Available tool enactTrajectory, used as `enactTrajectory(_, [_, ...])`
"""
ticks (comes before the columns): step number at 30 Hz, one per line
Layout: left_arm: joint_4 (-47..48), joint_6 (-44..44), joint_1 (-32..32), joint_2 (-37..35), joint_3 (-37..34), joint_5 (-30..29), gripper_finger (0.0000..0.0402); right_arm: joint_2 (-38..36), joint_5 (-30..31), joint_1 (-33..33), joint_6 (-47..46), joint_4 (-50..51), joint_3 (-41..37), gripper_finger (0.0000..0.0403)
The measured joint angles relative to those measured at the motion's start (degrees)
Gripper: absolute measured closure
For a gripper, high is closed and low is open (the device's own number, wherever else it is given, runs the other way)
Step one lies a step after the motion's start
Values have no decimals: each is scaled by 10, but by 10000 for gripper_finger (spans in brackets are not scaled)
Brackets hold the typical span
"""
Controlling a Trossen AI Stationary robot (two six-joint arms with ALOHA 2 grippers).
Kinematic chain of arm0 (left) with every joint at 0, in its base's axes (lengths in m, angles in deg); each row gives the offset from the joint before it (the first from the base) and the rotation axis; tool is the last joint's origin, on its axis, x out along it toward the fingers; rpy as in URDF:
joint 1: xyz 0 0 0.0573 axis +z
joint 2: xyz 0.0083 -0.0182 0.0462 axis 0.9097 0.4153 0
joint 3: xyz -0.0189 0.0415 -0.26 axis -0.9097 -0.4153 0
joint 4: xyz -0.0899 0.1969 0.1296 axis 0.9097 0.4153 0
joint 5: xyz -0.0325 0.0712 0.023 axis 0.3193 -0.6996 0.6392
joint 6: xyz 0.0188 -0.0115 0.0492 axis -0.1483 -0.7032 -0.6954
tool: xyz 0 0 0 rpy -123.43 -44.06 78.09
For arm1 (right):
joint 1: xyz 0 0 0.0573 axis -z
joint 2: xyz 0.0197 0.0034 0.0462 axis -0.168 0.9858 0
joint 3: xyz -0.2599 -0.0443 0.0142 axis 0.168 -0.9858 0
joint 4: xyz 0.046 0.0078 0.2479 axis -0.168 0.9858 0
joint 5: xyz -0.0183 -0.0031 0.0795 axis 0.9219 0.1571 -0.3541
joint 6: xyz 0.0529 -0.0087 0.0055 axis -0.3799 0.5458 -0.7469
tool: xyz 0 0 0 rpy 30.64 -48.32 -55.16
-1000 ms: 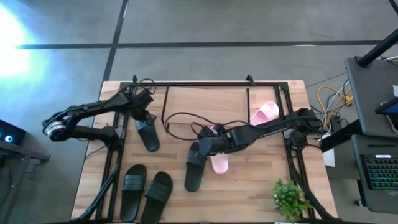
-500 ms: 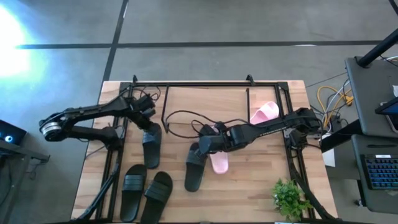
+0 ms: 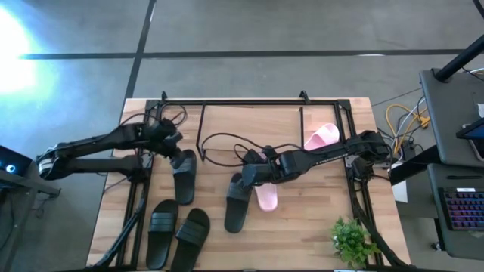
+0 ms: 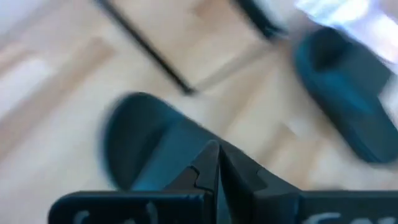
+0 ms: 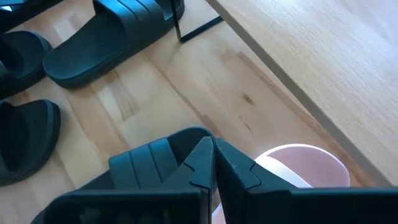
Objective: Pick and place slides into the shelf
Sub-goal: Put the black slides under the shelf
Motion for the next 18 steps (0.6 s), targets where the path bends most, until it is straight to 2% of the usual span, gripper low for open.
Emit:
enactTrajectory(3, [35,-31,-11,-15,-3,41,401,0,0,0,0,0,0,394])
enactTrajectory(6, [82,-44,-47,-19,-3,23,393,0,-1,0,-4,0,0,394])
enactTrajectory(10, [87,-16,-117,-21,11,12,362,0,-2,0,-9,0,0,394])
enactTrajectory(12, [83,-3,-162,-16,29,-16,347,0,-2,0,-9,0,0,394])
enactTrajectory(18, [83,1,-317,26,98,-157,333,0,-2,0,-9,0,0,394])
